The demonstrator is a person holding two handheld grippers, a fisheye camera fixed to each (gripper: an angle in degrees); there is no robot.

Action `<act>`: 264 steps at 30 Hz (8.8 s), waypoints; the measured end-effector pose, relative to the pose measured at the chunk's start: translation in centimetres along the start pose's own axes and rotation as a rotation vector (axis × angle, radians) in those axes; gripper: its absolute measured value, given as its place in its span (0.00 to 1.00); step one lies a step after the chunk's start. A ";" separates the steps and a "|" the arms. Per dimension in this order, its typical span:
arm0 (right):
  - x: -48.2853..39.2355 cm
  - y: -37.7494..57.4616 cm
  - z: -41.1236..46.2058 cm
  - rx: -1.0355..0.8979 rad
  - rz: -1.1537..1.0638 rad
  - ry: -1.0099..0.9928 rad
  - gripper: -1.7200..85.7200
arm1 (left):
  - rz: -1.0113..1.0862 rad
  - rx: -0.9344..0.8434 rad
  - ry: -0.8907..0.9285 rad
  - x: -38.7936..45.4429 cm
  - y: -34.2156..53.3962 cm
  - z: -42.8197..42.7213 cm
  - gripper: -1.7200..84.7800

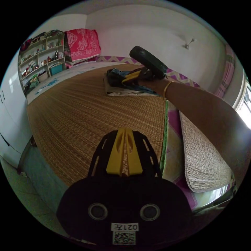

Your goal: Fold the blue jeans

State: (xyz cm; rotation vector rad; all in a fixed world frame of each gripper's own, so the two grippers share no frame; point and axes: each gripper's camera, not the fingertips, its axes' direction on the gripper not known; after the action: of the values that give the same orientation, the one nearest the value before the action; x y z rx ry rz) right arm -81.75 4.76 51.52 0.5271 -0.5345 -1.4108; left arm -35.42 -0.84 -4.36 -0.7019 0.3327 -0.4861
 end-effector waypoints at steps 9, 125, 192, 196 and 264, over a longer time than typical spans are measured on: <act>10.5 3.5 -12.8 0.070 0.229 0.009 0.07 | -0.024 -0.052 -0.007 -3.2 -1.9 1.0 0.01; 14.1 63.5 -87.2 -0.279 1.416 0.274 0.02 | -0.184 -0.003 0.358 -9.3 -8.7 -4.4 0.01; 12.0 70.4 -97.5 -0.096 0.781 -0.472 0.02 | 0.525 -0.031 0.808 -13.0 5.4 -20.9 0.01; 12.8 70.7 -99.0 -0.046 0.823 -0.471 0.05 | 0.422 0.003 0.825 -15.2 5.9 -22.3 0.01; 13.5 56.2 -80.2 -0.379 0.842 0.100 0.02 | 0.414 0.015 0.354 -4.6 7.2 -22.8 0.02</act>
State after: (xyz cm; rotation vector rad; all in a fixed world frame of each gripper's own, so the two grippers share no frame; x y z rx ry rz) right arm 13.43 -1.69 25.50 0.0346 -0.3288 -0.6437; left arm -47.23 -5.76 -25.08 -0.5108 0.7882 -0.2142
